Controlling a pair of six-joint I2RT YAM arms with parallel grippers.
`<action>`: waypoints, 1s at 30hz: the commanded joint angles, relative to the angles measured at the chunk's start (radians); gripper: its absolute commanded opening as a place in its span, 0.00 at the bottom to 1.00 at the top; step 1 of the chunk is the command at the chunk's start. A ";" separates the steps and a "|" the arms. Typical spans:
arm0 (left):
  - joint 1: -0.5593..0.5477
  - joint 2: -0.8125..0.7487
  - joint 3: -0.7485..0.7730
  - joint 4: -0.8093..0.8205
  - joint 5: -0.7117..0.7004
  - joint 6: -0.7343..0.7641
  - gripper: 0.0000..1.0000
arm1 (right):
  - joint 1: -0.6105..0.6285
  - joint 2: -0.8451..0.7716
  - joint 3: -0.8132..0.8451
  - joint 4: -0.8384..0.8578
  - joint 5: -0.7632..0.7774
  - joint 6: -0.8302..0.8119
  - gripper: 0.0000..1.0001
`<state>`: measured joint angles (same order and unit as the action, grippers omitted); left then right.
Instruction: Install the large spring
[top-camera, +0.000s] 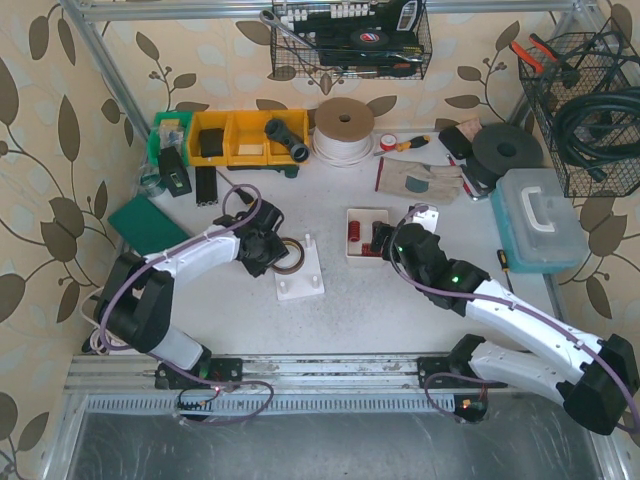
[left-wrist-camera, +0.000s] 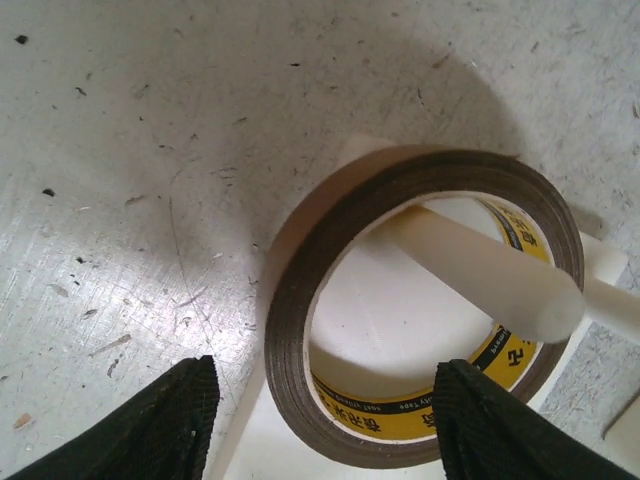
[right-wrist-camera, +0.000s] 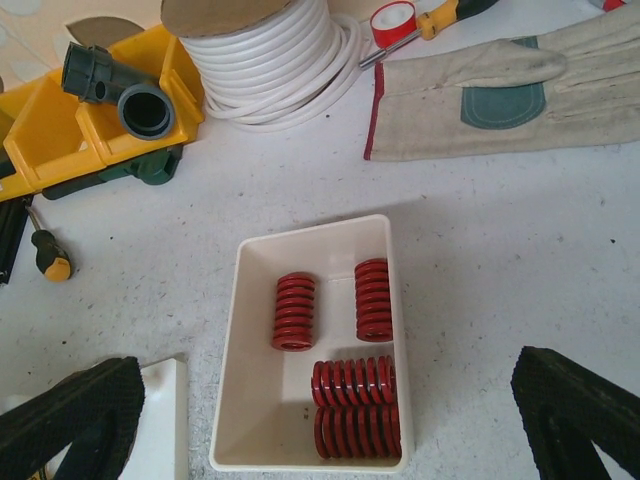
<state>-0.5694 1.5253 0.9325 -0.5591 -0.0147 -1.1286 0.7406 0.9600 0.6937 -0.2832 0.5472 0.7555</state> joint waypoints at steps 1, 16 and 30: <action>-0.020 -0.011 -0.020 0.013 0.012 -0.035 0.60 | 0.005 -0.003 0.030 -0.011 0.029 0.004 0.99; -0.029 0.072 -0.061 0.053 0.037 -0.045 0.08 | 0.005 -0.012 0.030 -0.036 0.040 0.020 0.99; -0.034 -0.025 0.117 -0.140 -0.017 -0.017 0.00 | 0.005 0.008 0.047 -0.059 0.025 0.026 0.99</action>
<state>-0.5915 1.5730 0.9771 -0.6205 -0.0013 -1.1549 0.7406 0.9638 0.7094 -0.3172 0.5579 0.7670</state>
